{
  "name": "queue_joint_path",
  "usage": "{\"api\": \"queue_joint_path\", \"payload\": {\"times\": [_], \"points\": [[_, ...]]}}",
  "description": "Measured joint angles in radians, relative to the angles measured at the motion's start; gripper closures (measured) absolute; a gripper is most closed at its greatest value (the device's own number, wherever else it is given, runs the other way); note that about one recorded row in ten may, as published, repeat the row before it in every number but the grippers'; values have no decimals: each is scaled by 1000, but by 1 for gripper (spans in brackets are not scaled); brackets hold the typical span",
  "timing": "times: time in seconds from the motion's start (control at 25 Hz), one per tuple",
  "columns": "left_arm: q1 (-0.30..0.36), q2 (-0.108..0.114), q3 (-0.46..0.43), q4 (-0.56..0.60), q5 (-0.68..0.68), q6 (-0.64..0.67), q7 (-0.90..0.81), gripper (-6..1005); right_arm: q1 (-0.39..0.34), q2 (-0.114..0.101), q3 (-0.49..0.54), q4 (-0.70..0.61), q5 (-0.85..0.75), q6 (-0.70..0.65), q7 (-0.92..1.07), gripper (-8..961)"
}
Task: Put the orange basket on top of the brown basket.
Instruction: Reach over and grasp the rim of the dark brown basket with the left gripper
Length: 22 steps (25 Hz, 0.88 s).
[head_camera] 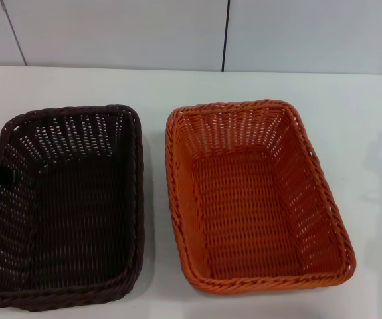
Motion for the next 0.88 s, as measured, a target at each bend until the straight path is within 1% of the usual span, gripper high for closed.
{"api": "queue_joint_path", "payload": {"times": [0.4, 0.6, 0.8, 0.84, 0.88], "points": [[-5, -1, 1, 51, -3, 15, 11, 355, 0, -1, 0, 0, -2, -2, 0, 501], [-12, 1, 26, 75, 0, 15, 23, 357, 0, -1, 0, 3, -2, -5, 0, 501], [-15, 2, 33, 71, 1, 11, 30, 360, 0, -2, 0, 3, -3, -5, 0, 501], [-13, 2, 43, 64, 1, 10, 35, 574, 0, -2, 0, 3, -3, -5, 0, 501], [-13, 2, 43, 64, 1, 10, 35, 613, 0, -2, 0, 3, -3, -5, 0, 501]]}}
